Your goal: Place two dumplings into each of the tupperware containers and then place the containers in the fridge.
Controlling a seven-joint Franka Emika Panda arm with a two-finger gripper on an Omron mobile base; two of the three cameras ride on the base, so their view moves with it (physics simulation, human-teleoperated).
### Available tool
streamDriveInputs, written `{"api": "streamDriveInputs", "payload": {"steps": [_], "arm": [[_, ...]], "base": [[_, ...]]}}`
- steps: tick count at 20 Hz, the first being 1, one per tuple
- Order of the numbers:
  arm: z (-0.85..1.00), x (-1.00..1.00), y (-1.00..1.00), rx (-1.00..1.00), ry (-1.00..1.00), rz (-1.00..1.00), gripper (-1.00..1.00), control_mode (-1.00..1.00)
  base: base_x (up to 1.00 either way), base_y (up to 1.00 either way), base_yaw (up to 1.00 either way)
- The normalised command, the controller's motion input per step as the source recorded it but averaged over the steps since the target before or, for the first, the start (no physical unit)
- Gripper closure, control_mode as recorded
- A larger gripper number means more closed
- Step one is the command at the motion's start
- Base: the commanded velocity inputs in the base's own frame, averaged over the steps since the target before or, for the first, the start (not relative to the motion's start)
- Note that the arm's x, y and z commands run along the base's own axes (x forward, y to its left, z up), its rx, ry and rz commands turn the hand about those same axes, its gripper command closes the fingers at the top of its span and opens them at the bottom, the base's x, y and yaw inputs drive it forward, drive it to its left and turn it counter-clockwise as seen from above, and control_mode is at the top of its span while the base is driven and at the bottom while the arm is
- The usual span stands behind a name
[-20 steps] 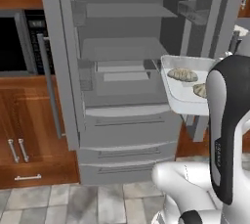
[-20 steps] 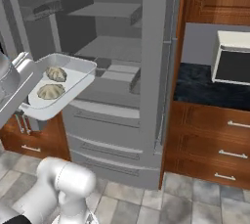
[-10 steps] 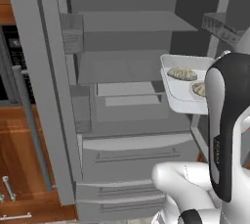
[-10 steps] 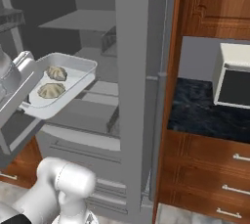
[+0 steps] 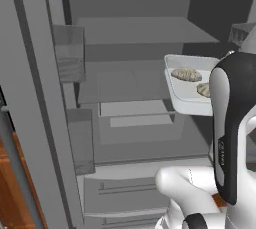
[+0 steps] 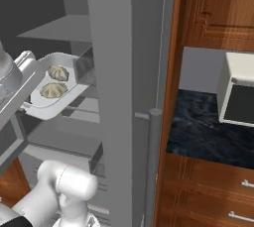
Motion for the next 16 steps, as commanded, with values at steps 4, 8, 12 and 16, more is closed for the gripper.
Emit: {"api": "streamDriveInputs", "payload": {"steps": [4,8,12,16], "arm": [[0.0,0.0,0.0,0.0,0.0,0.0,1.0,1.0],[0.0,0.0,0.0,0.0,0.0,0.0,1.0,1.0],[0.0,0.0,0.0,0.0,0.0,0.0,1.0,1.0],[0.0,0.0,0.0,0.0,0.0,0.0,1.0,1.0]], "base": [[0.36,0.17,-0.09],[0.09,0.13,-0.11],[0.0,0.2,-0.03],[0.06,0.36,-0.02]]}}
